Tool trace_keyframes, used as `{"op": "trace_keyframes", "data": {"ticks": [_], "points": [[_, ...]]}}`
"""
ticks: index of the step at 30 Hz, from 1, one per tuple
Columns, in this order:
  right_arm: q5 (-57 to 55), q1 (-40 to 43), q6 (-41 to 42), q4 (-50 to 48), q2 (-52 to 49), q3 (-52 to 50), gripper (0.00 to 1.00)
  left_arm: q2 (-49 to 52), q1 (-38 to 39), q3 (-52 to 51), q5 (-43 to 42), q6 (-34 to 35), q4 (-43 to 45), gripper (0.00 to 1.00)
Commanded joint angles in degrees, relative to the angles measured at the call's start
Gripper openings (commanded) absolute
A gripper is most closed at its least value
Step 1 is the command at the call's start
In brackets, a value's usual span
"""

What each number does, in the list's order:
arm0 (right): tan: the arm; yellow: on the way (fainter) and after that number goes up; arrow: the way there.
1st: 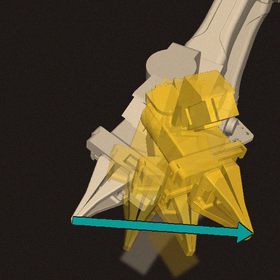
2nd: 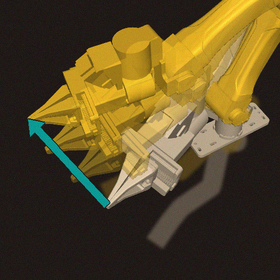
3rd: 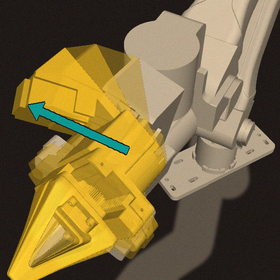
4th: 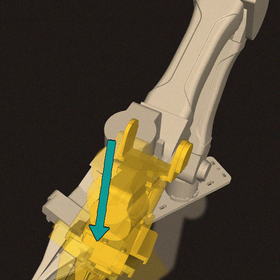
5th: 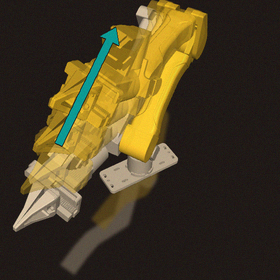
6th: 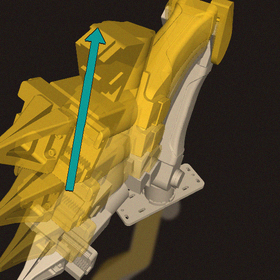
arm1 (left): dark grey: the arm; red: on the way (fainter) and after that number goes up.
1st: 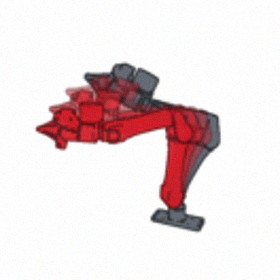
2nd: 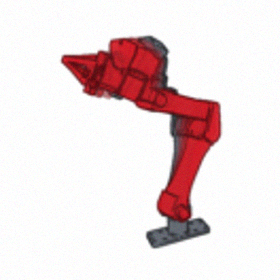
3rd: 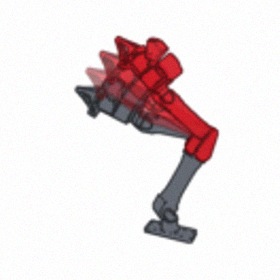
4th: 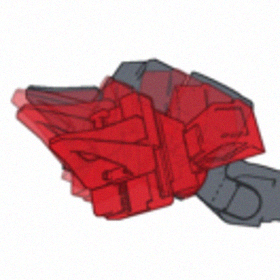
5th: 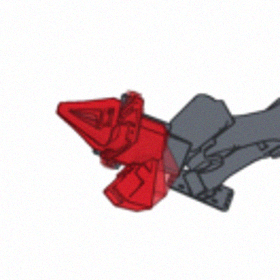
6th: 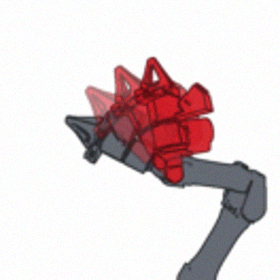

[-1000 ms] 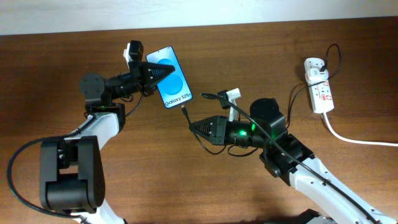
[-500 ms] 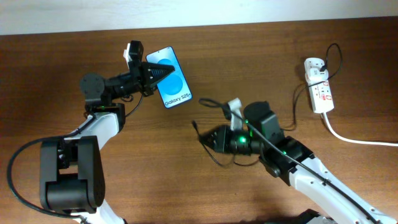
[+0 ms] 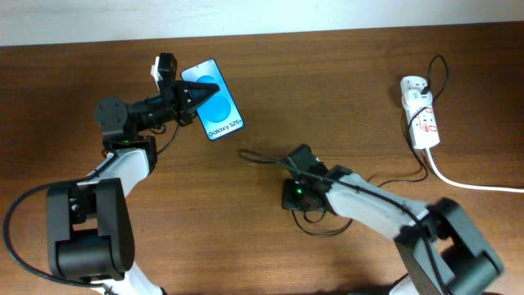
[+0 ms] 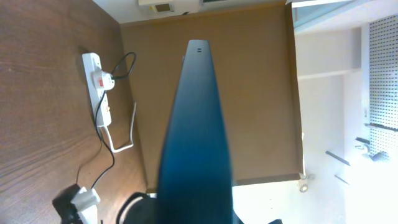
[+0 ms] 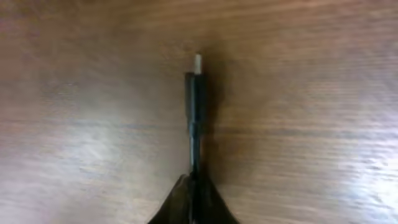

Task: Plug charger to phone and switch on socket
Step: 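Align the USB-C plug under the phone's port while the left gripper holds the phone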

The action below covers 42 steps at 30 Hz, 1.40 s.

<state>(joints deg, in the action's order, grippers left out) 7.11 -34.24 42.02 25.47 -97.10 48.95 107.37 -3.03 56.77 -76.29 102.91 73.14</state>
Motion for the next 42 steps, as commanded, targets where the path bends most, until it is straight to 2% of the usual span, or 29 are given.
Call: {"op": "trace_keyframes", "data": {"ticks": [1, 3, 5, 7, 9, 11, 15, 17, 18, 19, 21, 25, 30, 34, 36, 39, 42], "points": [[-1.38, -0.31, 0.42, 1.29, -2.38, 0.37, 0.27, -0.46, -0.02, 0.59, 0.28, -0.96, 0.55, 0.0], [-1.4, -0.31, 0.44, 1.44, -2.38, 0.37, 0.38, -0.46, -0.02, 0.59, 0.26, -0.96, 0.55, 0.0], [-2.62, -0.31, 2.69, 2.27, -2.38, 0.37, 0.4, -0.46, -0.02, 0.59, 0.24, -0.94, 0.55, 0.0], [-2.89, -0.31, 3.06, 2.67, -2.38, 0.37, 0.27, -0.46, -0.02, 0.59, 0.24, -0.94, 0.55, 0.0], [-1.92, -0.31, 3.04, 2.84, -2.38, 0.37, 0.22, -0.46, -0.02, 0.59, 0.24, -0.94, 0.55, 0.0], [3.5, -0.31, 3.02, 2.84, -2.38, 0.35, 0.19, -0.46, -0.02, 0.59, 0.2, -0.94, 0.55, 0.0], [4.5, -0.31, 3.06, 3.74, -2.71, 0.35, 0.16, -0.46, -0.02, 0.59, 0.11, -0.96, 0.55, 0.0], [5.73, -0.31, 3.06, 3.93, -2.71, 0.35, 0.18, -0.46, -0.02, 0.59, -0.17, -0.94, 0.55, 0.0], [6.62, -0.31, 3.06, 4.15, -2.71, 0.35, 0.23, -0.46, -0.02, 0.59, -0.35, -0.94, 0.55, 0.0], [6.6, -0.31, 3.04, 4.35, -2.71, 0.35, 0.22, -0.46, -0.02, 0.59, -0.42, -0.94, 0.55, 0.0], [6.58, -0.28, 3.04, 4.52, -2.71, 0.35, 0.04, -0.46, -0.02, 0.59, -0.39, -0.94, 0.55, 0.0], [8.46, 1.22, 1.42, 3.74, -1.53, 0.94, 0.04, -0.46, -0.02, 0.59, -1.36, -0.87, 0.55, 0.0], [26.08, 6.21, -4.87, 3.67, 14.67, 1.05, 0.04, -0.46, -0.02, 0.59, -2.51, -0.57, 0.55, 0.0], [34.36, 6.03, -6.47, 2.05, 33.75, 1.03, 0.04, -0.46, 1.95, 0.59, -1.33, -0.66, 2.32, 0.0], [34.67, 6.03, -6.47, 2.01, 40.5, 0.76, 0.04, -0.46, 3.56, 0.59, -0.35, -0.74, 7.28, 0.0], [34.64, 6.03, -6.45, 0.57, 43.98, -1.01, 0.04, -0.46, 5.88, 0.59, 1.53, -0.76, 8.94, 0.0], [34.29, 6.03, -6.4, -7.69, 41.62, -3.17, 0.04, -0.46, 9.55, 0.59, 2.86, -0.79, 10.05, 0.0]]}}
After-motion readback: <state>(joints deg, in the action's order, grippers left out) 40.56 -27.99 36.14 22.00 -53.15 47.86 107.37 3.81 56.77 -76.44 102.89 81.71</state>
